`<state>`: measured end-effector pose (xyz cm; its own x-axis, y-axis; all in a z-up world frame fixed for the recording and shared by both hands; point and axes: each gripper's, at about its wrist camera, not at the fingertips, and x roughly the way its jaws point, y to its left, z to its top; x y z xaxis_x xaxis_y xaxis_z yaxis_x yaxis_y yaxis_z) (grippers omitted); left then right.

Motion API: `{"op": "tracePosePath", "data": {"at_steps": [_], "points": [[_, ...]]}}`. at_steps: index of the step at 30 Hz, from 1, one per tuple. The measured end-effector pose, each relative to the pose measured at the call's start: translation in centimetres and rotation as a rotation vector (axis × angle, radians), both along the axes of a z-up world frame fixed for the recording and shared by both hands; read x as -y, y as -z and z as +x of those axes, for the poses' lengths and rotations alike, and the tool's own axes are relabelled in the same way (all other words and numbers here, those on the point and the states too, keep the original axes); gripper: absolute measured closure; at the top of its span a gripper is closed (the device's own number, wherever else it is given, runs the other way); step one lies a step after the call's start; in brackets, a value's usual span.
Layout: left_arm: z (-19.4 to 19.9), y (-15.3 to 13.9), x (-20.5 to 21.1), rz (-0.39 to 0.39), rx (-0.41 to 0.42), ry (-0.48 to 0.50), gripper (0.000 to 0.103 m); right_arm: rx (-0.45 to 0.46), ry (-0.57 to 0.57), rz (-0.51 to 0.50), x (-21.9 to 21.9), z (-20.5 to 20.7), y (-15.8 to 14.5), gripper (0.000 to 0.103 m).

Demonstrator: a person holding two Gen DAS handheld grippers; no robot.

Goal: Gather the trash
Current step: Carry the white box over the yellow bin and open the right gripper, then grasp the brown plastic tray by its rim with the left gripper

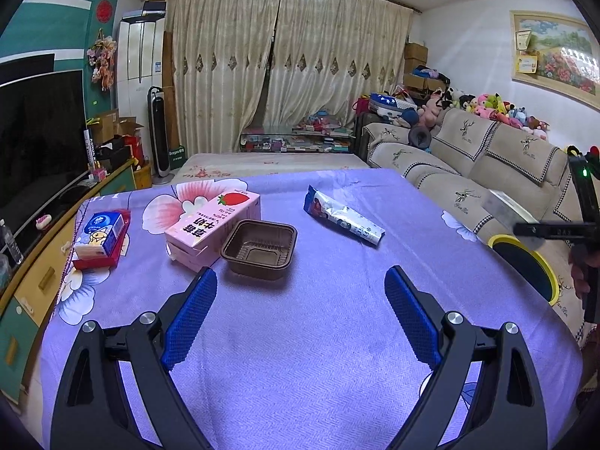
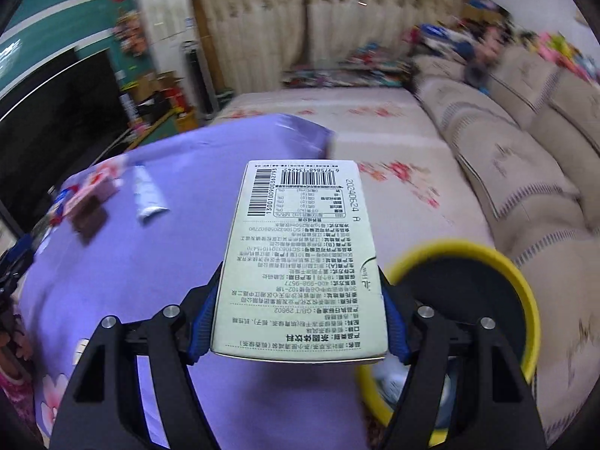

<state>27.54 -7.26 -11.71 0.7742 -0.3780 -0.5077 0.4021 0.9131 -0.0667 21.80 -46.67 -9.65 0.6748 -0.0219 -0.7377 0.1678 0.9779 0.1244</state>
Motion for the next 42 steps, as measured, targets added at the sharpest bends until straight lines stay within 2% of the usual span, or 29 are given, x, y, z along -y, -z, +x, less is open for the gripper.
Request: {"op": "tracePosePath", "data": {"at_steps": [5, 12, 13, 15, 16, 23, 26, 30, 32, 36, 41, 42], "points": [[0.2, 0.3, 0.1, 0.009, -0.002, 0.001, 0.013, -0.062, 0.153, 0.022, 4.9, -2.1, 2.9, 0.035], [0.4, 0.7, 0.2, 0.019, -0.009, 0.003, 0.013, -0.120, 0.257, 0.025, 8.4, -2.8, 5.4, 0.034], [0.3, 0.6, 0.3, 0.020, -0.010, 0.003, 0.013, -0.128, 0.276, 0.017, 8.6, -2.8, 5.7, 0.032], [0.4, 0.6, 0.4, 0.024, -0.011, 0.005, 0.013, -0.116, 0.320, 0.003, 8.9, -3.0, 5.7, 0.019], [0.4, 0.7, 0.4, 0.028, -0.010, 0.004, 0.013, -0.107, 0.329, 0.002, 8.8, -3.3, 5.6, 0.019], [1.4, 0.7, 0.8, 0.063, -0.050, -0.028, 0.014, -0.063, 0.291, 0.032, 7.4, -3.7, 4.9, 0.019], [3.0, 0.9, 1.6, 0.091, -0.122, -0.011, 0.021, -0.059, 0.264, 0.037, 6.8, -3.5, 4.8, 0.019], [5.0, 0.8, 2.7, 0.120, -0.170, -0.008, 0.028, -0.058, 0.236, 0.052, 6.2, -3.6, 5.0, 0.019], [6.7, 1.1, 4.0, 0.162, -0.200, -0.016, 0.031, -0.050, 0.232, 0.061, 6.3, -3.9, 4.9, 0.019], [9.4, 2.2, 6.1, 0.216, -0.235, -0.016, 0.038, -0.048, 0.237, 0.076, 6.7, -4.3, 4.8, 0.019], [12.4, 4.2, 8.2, 0.298, -0.258, -0.043, 0.041, -0.046, 0.238, 0.073, 6.7, -4.8, 4.6, 0.019], [12.7, 4.4, 8.4, 0.303, -0.264, -0.045, 0.044, -0.047, 0.239, 0.073, 6.7, -4.8, 4.6, 0.019]]}}
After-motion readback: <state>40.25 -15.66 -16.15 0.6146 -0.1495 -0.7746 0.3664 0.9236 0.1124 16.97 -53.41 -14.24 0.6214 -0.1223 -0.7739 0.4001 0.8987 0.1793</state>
